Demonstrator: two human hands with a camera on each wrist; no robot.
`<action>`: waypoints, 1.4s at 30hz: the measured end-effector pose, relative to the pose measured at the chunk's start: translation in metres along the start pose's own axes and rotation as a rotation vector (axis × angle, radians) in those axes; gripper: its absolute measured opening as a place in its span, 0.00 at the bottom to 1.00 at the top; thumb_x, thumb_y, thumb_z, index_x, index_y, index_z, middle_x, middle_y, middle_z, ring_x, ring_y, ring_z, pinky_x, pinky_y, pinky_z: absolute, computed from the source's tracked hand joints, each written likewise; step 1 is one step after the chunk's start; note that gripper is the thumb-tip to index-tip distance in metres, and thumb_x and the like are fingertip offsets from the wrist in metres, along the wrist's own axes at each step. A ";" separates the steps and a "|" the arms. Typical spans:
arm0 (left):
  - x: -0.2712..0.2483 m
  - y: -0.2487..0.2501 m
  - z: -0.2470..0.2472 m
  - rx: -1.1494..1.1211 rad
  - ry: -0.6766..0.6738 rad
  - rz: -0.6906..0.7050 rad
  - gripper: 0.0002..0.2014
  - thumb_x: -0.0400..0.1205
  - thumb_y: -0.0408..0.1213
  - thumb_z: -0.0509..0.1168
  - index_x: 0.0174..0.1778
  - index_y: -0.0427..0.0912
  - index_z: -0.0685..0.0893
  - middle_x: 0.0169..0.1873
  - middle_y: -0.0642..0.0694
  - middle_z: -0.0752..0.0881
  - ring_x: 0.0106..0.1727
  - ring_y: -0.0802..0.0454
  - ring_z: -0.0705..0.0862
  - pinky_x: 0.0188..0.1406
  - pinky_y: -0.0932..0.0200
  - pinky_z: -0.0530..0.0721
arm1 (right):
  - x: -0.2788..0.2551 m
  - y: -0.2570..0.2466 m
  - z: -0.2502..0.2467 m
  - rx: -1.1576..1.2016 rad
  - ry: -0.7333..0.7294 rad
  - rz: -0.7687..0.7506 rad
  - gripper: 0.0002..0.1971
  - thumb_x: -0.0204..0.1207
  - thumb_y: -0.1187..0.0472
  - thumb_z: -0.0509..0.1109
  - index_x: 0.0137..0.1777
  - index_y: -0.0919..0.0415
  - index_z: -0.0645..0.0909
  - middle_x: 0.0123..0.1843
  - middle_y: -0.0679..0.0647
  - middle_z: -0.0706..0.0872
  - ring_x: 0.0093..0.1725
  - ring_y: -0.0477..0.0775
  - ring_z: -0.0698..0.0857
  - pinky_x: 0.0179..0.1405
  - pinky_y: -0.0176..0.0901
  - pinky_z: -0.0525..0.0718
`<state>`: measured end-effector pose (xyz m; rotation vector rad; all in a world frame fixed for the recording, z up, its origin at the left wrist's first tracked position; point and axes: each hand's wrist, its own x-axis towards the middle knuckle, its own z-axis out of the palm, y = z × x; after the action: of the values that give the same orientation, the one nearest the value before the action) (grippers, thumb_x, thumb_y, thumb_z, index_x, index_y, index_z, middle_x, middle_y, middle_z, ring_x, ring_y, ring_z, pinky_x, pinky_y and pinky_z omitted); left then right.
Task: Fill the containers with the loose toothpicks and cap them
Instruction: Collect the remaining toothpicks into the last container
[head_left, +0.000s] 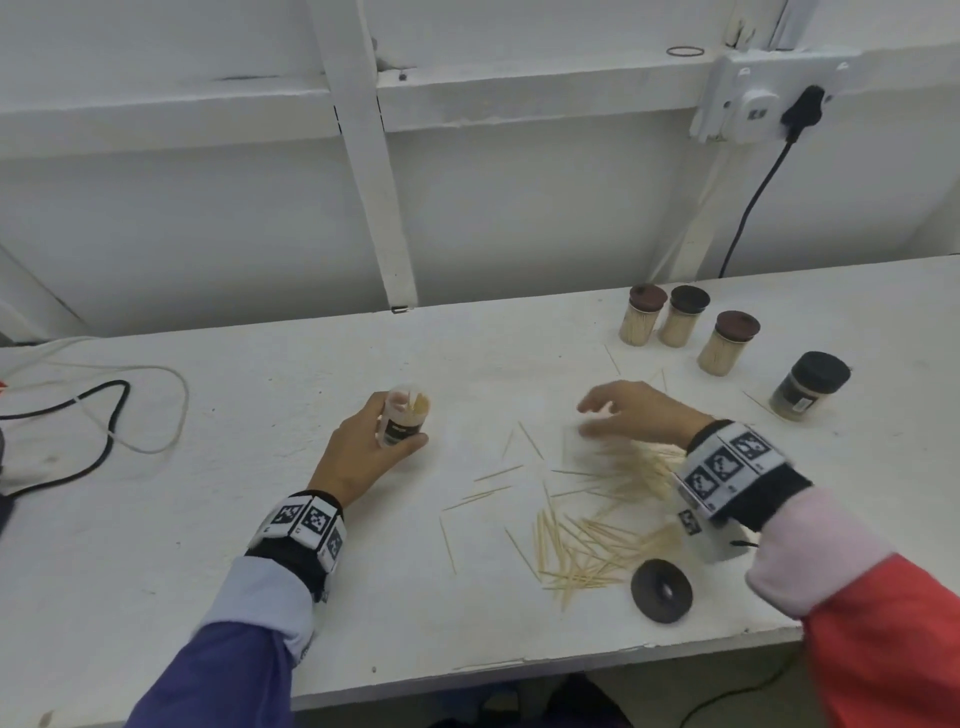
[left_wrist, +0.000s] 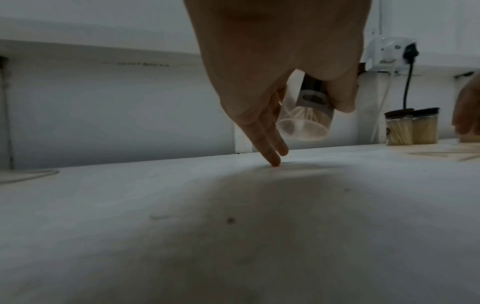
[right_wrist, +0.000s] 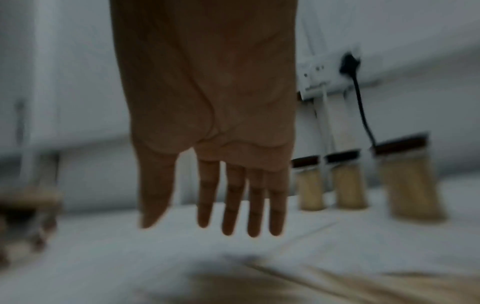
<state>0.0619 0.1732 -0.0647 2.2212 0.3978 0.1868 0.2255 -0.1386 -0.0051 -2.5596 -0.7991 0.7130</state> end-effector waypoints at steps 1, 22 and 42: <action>0.000 0.001 0.002 0.021 -0.008 -0.007 0.24 0.75 0.54 0.75 0.64 0.61 0.74 0.56 0.55 0.85 0.56 0.51 0.84 0.59 0.49 0.82 | -0.004 0.010 0.000 -0.087 -0.029 0.018 0.24 0.76 0.48 0.74 0.70 0.54 0.78 0.69 0.51 0.79 0.66 0.53 0.78 0.65 0.45 0.74; -0.011 0.079 0.096 0.022 0.026 -0.067 0.27 0.77 0.51 0.74 0.70 0.56 0.72 0.60 0.56 0.83 0.60 0.53 0.82 0.61 0.50 0.79 | -0.026 0.072 -0.004 -0.273 -0.173 -0.349 0.31 0.73 0.68 0.67 0.75 0.44 0.73 0.73 0.43 0.74 0.71 0.49 0.73 0.65 0.48 0.78; -0.007 0.079 0.109 -0.064 -0.100 -0.071 0.28 0.78 0.52 0.73 0.72 0.52 0.71 0.59 0.52 0.84 0.59 0.53 0.83 0.63 0.50 0.82 | -0.025 0.086 0.007 -0.040 -0.004 -0.368 0.30 0.71 0.67 0.78 0.72 0.51 0.78 0.66 0.46 0.81 0.62 0.45 0.79 0.50 0.21 0.70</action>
<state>0.1023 0.0448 -0.0711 2.1399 0.4098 0.0499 0.2407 -0.2191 -0.0426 -2.3471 -1.2521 0.5884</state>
